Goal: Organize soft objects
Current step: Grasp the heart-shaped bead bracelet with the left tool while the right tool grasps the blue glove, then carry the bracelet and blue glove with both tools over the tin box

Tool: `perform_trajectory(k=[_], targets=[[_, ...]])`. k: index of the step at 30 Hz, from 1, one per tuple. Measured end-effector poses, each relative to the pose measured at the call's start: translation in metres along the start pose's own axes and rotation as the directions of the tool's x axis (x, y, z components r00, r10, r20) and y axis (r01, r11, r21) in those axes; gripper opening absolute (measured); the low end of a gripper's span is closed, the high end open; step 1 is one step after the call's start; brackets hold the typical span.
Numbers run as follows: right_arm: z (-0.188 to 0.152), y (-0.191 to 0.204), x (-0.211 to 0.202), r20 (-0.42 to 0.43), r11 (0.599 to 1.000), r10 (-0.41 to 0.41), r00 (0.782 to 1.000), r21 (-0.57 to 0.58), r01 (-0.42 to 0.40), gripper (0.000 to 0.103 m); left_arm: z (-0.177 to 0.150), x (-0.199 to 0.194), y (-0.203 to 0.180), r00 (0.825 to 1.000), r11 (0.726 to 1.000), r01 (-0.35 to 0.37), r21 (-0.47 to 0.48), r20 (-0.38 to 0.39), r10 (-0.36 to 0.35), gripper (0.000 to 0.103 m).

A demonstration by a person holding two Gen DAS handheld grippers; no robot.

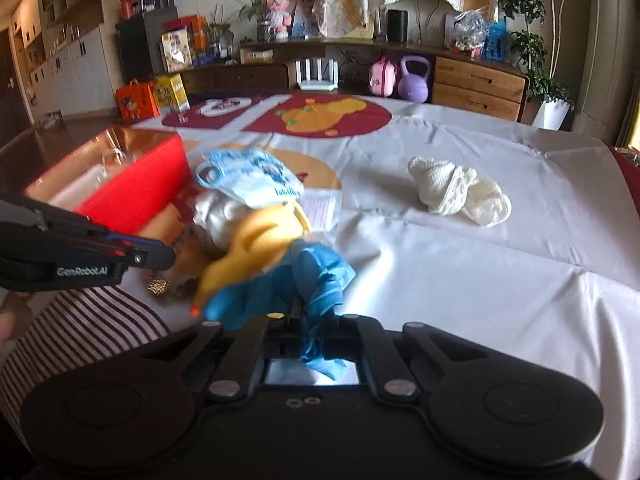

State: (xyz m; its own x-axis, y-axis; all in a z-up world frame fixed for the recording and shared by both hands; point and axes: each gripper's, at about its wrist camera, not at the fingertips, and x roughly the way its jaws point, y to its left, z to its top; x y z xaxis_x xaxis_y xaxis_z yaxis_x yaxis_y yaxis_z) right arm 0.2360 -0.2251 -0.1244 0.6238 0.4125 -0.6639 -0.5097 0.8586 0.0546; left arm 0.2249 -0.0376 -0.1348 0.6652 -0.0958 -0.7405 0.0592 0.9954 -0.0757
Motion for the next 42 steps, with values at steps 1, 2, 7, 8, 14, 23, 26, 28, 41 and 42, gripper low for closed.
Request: perform_trajectory(k=[1,2,7,8,14,23,26,28,41,42], targets=[[0.002,0.001,-0.004,0.010,1.000,0.008,1.000,0.006,-0.008,0.004,0.000,-0.003,0.002,1.000,1.000,0.004,-0.007,0.001,-0.004,0.007],[0.004,0.002,-0.010,0.022,1.000,0.016,1.000,0.009,-0.016,0.004,0.000,-0.006,0.003,1.000,1.000,0.005,-0.011,0.004,-0.005,0.007],[0.011,0.010,-0.030,0.064,1.000,0.029,0.998,0.006,-0.030,0.004,-0.002,-0.021,0.008,1.000,1.000,0.011,-0.025,0.020,-0.011,0.006],[0.012,0.011,-0.035,0.073,0.999,0.031,0.997,0.007,-0.032,0.004,-0.002,-0.024,0.009,1.000,0.999,0.012,-0.029,0.022,-0.011,0.006],[0.021,0.017,-0.057,0.109,0.998,0.058,0.992,0.011,-0.060,0.004,0.004,-0.053,0.011,0.998,0.999,0.027,-0.033,0.057,-0.025,0.006],[0.038,0.032,-0.077,0.133,0.994,0.111,0.985,0.001,-0.112,0.004,0.019,-0.093,0.027,0.994,0.997,0.039,-0.072,0.106,-0.031,0.006],[0.044,0.040,-0.080,0.137,0.992,0.126,0.982,-0.013,-0.126,0.004,0.024,-0.106,0.033,0.992,0.997,0.031,-0.074,0.127,-0.021,0.006],[0.049,0.046,-0.081,0.135,0.991,0.133,0.982,-0.025,-0.130,0.004,0.028,-0.113,0.038,0.990,0.997,0.025,-0.077,0.139,-0.015,0.006],[0.088,0.099,-0.080,0.128,0.977,0.199,0.972,-0.104,-0.186,0.004,0.040,-0.145,0.078,0.981,0.995,-0.003,-0.101,0.190,0.022,0.006],[0.092,0.104,-0.078,0.129,0.975,0.203,0.971,-0.113,-0.190,0.004,0.040,-0.146,0.082,0.981,0.995,-0.007,-0.104,0.190,0.026,0.006]])
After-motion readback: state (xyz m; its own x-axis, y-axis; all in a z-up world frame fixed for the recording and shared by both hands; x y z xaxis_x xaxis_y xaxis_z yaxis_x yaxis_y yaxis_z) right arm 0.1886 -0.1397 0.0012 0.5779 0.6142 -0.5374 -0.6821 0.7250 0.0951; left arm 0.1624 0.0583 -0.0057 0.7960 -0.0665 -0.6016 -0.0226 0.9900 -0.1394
